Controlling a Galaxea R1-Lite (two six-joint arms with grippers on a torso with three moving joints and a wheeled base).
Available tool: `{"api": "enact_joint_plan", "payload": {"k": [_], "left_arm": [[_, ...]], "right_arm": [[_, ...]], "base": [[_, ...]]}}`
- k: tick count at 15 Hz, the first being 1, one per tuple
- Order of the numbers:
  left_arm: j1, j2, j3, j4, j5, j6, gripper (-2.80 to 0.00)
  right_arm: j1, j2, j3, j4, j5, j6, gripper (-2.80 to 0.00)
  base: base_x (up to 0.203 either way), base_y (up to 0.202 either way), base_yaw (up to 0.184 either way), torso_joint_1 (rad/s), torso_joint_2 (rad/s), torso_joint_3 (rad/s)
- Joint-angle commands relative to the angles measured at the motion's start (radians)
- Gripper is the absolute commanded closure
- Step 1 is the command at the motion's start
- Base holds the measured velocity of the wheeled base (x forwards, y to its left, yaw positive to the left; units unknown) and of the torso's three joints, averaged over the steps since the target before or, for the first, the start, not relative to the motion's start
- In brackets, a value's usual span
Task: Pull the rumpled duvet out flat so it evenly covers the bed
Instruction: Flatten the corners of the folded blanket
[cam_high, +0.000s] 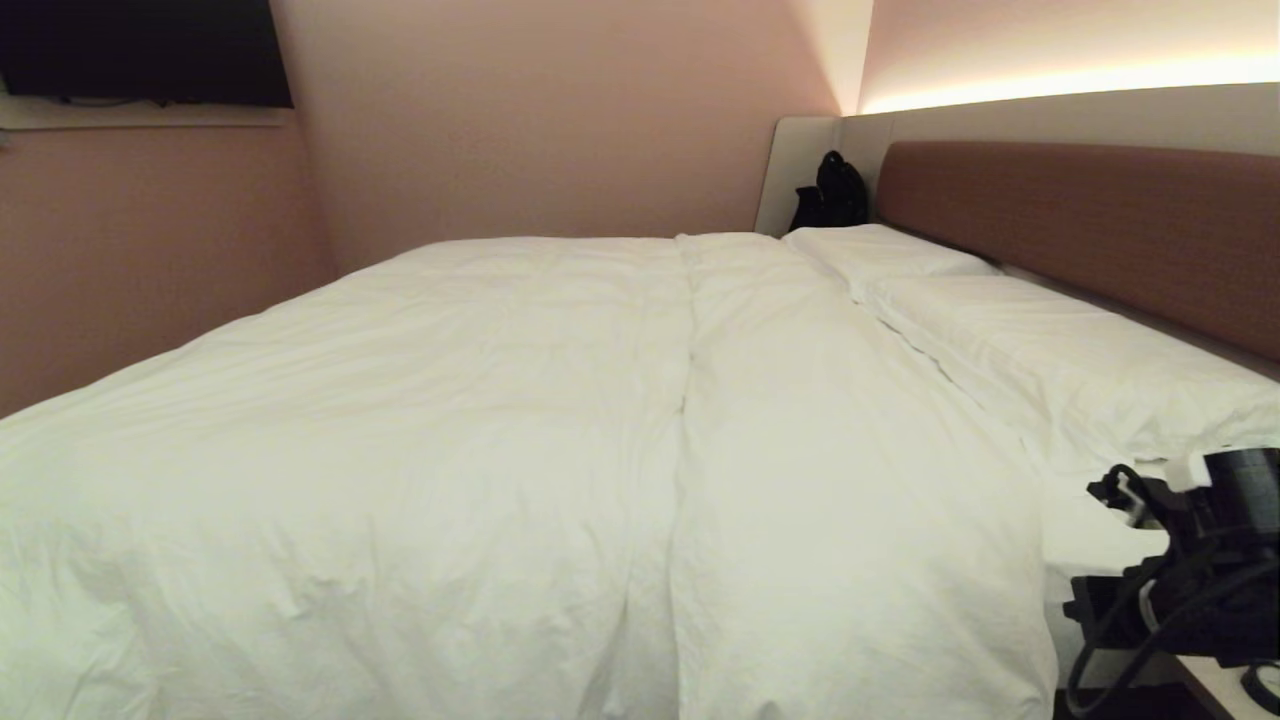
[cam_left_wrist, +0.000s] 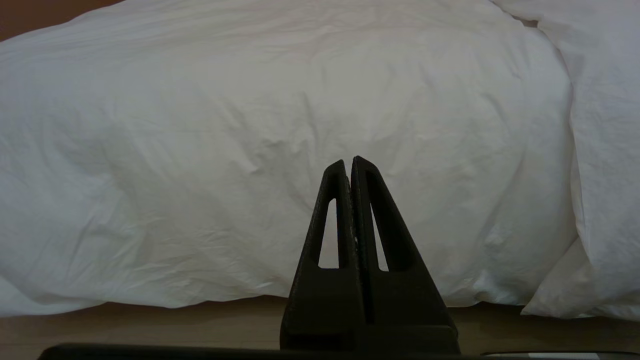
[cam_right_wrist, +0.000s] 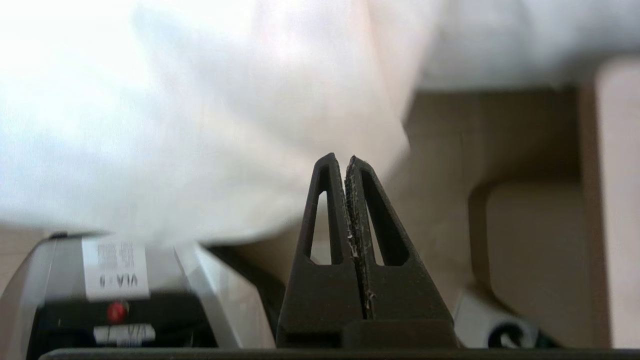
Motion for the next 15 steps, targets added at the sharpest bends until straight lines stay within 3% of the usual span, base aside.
{"api": "enact_joint_plan", "payload": {"k": [1, 8, 12, 13, 15], "left_arm": [[0.000, 0.001, 0.000, 0.001, 0.000, 0.001, 0.00], [0.000, 0.001, 0.000, 0.001, 0.000, 0.001, 0.00], [0.000, 0.001, 0.000, 0.001, 0.000, 0.001, 0.00], [0.000, 0.000, 0.000, 0.001, 0.000, 0.001, 0.00], [0.000, 0.001, 0.000, 0.001, 0.000, 0.001, 0.00]], "right_arm": [[-0.003, 0.226, -0.110, -0.131, 0.004, -0.004, 0.00], [-0.029, 0.270, -0.284, -0.156, 0.004, -0.001, 0.00], [-0.030, 0.264, -0.279, -0.157, 0.005, 0.002, 0.00], [-0.029, 0.259, -0.282, -0.157, 0.005, 0.001, -2.80], [-0.028, 0.259, -0.290, -0.159, 0.011, -0.002, -2.80]], "base": [[0.000, 0.000, 0.000, 0.000, 0.00, 0.000], [0.000, 0.000, 0.000, 0.000, 0.00, 0.000], [0.000, 0.000, 0.000, 0.000, 0.00, 0.000], [0.000, 0.000, 0.000, 0.000, 0.00, 0.000], [0.000, 0.000, 0.000, 0.000, 0.00, 0.000]]}}
